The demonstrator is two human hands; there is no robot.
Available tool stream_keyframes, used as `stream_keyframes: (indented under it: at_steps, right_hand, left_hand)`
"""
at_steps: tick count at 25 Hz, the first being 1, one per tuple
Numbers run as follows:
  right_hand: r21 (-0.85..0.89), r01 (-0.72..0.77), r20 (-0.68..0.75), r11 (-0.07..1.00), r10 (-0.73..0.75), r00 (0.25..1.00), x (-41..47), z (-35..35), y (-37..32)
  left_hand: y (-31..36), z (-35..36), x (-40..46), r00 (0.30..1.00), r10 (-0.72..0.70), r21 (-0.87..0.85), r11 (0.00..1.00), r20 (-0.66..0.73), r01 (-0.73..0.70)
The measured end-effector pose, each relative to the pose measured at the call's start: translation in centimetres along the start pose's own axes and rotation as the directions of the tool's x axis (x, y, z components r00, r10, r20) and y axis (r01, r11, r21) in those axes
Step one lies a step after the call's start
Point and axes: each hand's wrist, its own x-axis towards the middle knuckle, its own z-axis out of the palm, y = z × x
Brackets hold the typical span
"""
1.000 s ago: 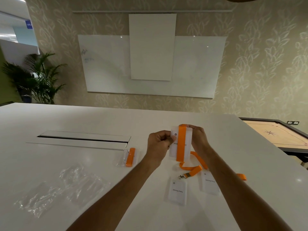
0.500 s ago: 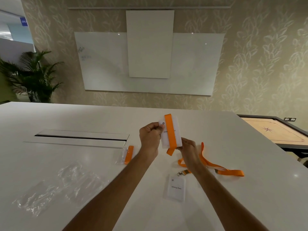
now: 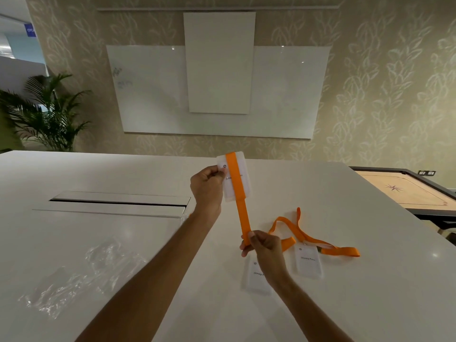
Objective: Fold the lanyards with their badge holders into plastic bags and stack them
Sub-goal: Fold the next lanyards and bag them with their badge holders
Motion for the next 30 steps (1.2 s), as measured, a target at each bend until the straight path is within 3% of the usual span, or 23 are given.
stream_keyframes:
  at_steps: [8,13,21,27,30]
  right_hand:
    - [-0.146,-0.009,0.089,0.989,0.022,0.996,-2.3,1.2,-1.6]
    - [-0.188,0.062,0.108,0.98,-0.042,0.993,-2.3,1.1,-5.0]
    - [-0.067,0.085,0.023,0.994,-0.084,0.996,-0.6,0.4,-7.9]
    - [-0.285,0.112,-0.058,0.952,-0.133,0.989,1.6,0.3,-5.3]
    - [-0.385,0.188,-0.047,0.904,-0.222,0.974,2.0,0.3,-5.3]
  left_hand:
    - [-2.1,-0.8,0.2,0.998,0.05,0.196,0.98,-0.044,-0.041]
    - [-4.1,-1.4,-0.6,0.999,0.026,0.302,0.953,-0.021,-0.018]
    - [-7.6,-2.0,-3.5,0.985,0.051,0.362,0.926,0.165,-0.109]
    - [-7.9,-2.5,-4.4,0.961,-0.013,0.256,0.965,0.277,-0.06]
    - [-7.8,-2.8,-4.5,0.963,-0.03,0.304,0.951,0.269,-0.056]
